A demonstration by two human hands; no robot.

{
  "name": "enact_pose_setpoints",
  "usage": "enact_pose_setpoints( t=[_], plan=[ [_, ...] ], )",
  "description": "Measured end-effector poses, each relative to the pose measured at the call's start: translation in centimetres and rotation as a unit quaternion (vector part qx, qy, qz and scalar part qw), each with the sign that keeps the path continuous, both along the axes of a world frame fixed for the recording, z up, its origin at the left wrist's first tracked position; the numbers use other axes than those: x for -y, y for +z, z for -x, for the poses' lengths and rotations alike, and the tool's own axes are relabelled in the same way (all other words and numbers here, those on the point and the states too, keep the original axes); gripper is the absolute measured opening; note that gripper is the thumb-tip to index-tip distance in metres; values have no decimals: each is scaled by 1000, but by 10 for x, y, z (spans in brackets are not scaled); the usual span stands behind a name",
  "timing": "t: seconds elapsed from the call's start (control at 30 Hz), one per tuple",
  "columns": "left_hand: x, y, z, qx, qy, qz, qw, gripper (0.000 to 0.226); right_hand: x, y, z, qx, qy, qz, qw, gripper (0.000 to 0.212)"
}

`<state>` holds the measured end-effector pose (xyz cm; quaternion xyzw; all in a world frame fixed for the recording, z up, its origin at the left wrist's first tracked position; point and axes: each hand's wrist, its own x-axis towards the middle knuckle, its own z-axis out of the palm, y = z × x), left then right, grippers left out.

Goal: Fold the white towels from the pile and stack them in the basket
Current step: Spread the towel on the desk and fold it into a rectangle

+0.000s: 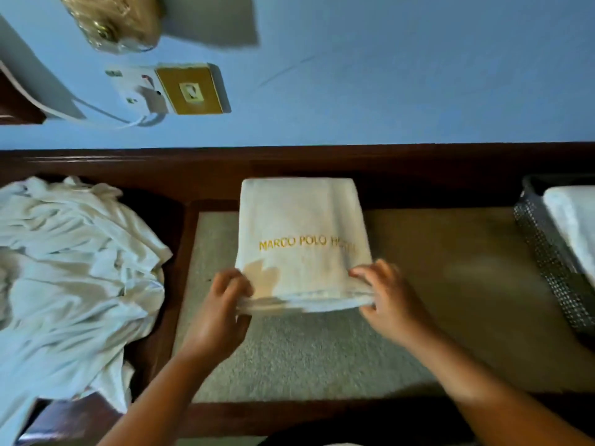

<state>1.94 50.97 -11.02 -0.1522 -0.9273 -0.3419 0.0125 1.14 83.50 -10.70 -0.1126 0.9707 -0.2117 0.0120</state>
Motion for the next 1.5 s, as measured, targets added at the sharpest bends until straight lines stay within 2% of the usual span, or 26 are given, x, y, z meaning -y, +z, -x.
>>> enact_pose_setpoints(
  t=[0.07,0.13,0.2,0.23,0.27,0.33,0.37,0.43,0.57,0.7,0.8,0.9,1.03,1.1,1.17,1.23,1.27,1.33,1.4,1.43,1.5],
  plan=[
    [4,-53,-33,125,-4,42,991,61,9,-46,-34,97,5,-28,995,57],
    [4,-83,-61,261,12,53,964,54,14,-85,-62,205,-23,5,978,55],
    [-3,-92,-70,325,137,-47,935,37,17,-114,-74,260,-150,114,947,56],
    [-7,-95,-69,344,220,-105,907,30,20,-123,-75,266,-233,181,918,57],
    [-12,-97,-63,363,286,-152,874,31,25,-123,-71,261,-300,231,888,58],
    [-17,-98,-52,413,345,-193,821,44,35,-114,-60,281,-380,273,838,48],
    [-20,-98,-48,427,348,-182,814,45,37,-109,-55,294,-395,273,827,40],
    [-21,-96,-43,426,333,-138,830,38,38,-101,-47,313,-405,260,819,32],
    [-14,-101,-42,402,347,-105,841,25,40,-90,-38,369,-378,208,823,25],
    [-15,-103,-49,394,356,-65,845,25,43,-91,-42,363,-392,166,829,25],
    [-19,-102,-47,396,388,-117,824,43,46,-95,-47,334,-444,209,805,41],
    [-18,-103,-45,433,375,-168,803,46,48,-98,-47,365,-425,246,791,37],
    [-9,-98,-51,465,325,-216,795,26,40,-94,-43,377,-393,233,806,31],
    [0,-96,-55,476,306,-240,789,28,34,-92,-44,383,-367,218,819,27],
    [6,-98,-59,497,269,-207,799,33,29,-91,-49,399,-353,187,825,28],
    [5,-97,-61,514,227,-140,816,33,28,-94,-56,397,-354,104,840,43],
    [2,-96,-61,508,219,-110,826,41,30,-95,-61,362,-362,56,857,52],
    [-7,-99,-61,433,227,13,872,84,42,-96,-70,209,-334,18,919,65],
    [-18,-93,-60,322,182,142,918,123,58,-98,-76,90,-172,19,981,72],
    [-23,-92,-61,272,114,181,938,126,65,-100,-77,72,-55,-3,996,73],
    [-30,-94,-66,217,-46,228,948,112,70,-117,-84,97,110,-71,987,75]
  ],
)
